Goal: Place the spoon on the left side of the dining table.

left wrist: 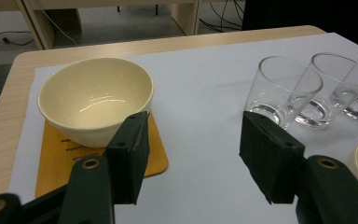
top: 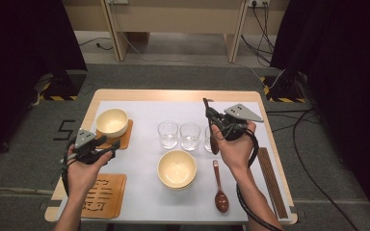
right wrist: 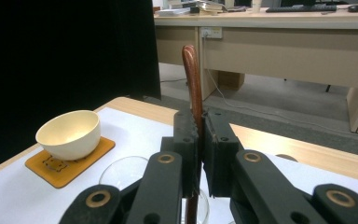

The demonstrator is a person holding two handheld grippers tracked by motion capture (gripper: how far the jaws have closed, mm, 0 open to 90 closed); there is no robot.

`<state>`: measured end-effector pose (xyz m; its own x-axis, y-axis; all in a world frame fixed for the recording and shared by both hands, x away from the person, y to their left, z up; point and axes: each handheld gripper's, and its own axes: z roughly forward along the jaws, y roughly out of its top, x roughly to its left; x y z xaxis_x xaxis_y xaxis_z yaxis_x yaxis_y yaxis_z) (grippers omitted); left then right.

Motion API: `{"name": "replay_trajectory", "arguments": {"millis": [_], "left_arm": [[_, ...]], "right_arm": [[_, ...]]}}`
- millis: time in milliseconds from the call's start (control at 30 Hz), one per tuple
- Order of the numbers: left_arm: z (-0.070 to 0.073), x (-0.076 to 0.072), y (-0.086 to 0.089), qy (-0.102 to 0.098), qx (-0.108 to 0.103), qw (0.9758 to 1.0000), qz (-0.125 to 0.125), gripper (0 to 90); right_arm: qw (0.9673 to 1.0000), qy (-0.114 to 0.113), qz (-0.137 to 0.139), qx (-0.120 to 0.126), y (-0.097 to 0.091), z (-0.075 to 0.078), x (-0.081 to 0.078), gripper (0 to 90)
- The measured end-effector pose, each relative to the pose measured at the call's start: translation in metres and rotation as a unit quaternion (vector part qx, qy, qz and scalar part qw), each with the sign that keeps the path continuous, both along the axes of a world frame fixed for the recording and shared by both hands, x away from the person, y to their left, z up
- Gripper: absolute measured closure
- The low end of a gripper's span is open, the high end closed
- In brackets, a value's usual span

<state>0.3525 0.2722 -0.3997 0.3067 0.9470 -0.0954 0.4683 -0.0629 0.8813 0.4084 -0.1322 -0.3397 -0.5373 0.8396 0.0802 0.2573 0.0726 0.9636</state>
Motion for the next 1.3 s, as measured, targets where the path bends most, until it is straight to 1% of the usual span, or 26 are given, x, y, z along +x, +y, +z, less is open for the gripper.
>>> {"name": "replay_trajectory", "arguments": {"millis": [300,333,433,633,800,900,967,1300], "left_arm": [[0.0,0.0,0.0,0.0,0.0,1.0,0.0,41.7],[0.0,0.0,0.0,0.0,0.0,1.0,0.0,41.7],[0.0,0.0,0.001,-0.001,0.0,1.0,0.0,41.8],[0.001,0.001,-0.001,-0.001,0.001,1.0,-0.002,41.8],[0.0,0.001,-0.001,-0.003,0.003,1.0,0.002,41.6],[0.001,0.002,-0.002,-0.009,0.004,0.9999,0.003,41.7],[0.003,0.004,-0.003,-0.014,0.005,0.9999,-0.001,41.7],[0.009,0.009,-0.007,-0.018,0.003,0.9998,-0.007,41.7]], "right_arm": [[1.0,0.002,0.003,0.002,0.005,-0.002,0.003,84.9],[1.0,-0.003,0.005,0.001,0.006,-0.002,0.004,84.9],[1.0,-0.001,0.006,0.001,0.008,-0.001,0.005,84.9],[0.9999,-0.007,0.009,0.0,0.013,0.0,0.007,84.9],[0.9999,-0.009,0.01,0.001,0.016,0.0,0.009,84.9],[0.9999,-0.011,0.01,0.0,0.017,0.0,0.01,84.9],[0.9999,-0.012,0.011,0.0,0.019,-0.001,0.01,84.8],[0.9998,-0.013,0.014,0.001,0.025,0.001,0.013,84.8]]}}
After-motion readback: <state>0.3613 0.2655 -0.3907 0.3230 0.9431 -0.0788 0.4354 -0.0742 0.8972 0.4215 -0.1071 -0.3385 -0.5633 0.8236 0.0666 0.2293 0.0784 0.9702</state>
